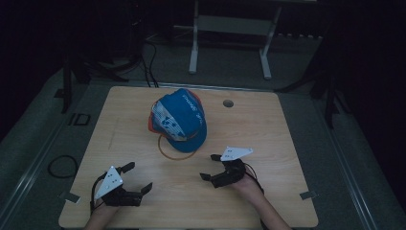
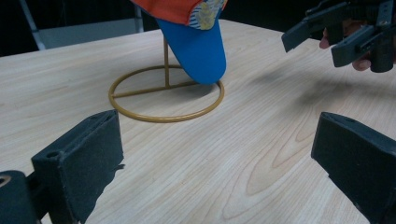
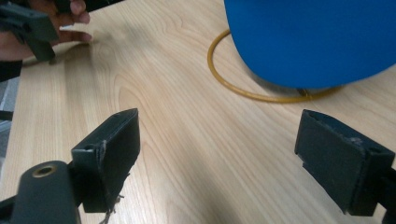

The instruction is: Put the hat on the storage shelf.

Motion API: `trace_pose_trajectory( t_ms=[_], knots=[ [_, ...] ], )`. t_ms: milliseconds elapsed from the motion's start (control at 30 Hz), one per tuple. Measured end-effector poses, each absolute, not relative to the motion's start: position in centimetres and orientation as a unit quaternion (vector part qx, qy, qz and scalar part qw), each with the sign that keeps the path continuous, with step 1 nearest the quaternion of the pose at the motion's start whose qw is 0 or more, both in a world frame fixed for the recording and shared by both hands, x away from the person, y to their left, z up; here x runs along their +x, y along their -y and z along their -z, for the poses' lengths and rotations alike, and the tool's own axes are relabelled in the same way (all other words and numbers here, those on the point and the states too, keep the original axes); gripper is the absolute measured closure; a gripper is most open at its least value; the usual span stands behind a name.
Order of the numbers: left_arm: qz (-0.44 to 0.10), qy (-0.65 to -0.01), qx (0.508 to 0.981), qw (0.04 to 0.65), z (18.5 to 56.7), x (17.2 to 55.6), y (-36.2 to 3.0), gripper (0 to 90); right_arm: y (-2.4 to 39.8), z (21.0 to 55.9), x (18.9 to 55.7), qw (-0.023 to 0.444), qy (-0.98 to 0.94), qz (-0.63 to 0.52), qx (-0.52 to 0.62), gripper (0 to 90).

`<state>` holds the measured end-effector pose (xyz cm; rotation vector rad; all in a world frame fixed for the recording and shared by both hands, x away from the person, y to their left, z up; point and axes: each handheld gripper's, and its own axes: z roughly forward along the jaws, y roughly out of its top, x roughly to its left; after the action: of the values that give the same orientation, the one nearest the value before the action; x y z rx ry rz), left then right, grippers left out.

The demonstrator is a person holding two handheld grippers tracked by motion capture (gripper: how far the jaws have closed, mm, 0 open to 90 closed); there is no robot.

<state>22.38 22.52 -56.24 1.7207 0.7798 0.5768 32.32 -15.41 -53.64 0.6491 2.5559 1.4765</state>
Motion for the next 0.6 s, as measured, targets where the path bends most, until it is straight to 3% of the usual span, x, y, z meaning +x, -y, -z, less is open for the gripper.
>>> trace_pose_trajectory(
  t_ms=[600],
  knots=[
    [-0.234,-0.33,0.732,0.549,56.4,22.5,-22.4,2.5,18.8,55.5,31.3,0.062,-0.85,-0.471,0.229,13.9]
  ],
)
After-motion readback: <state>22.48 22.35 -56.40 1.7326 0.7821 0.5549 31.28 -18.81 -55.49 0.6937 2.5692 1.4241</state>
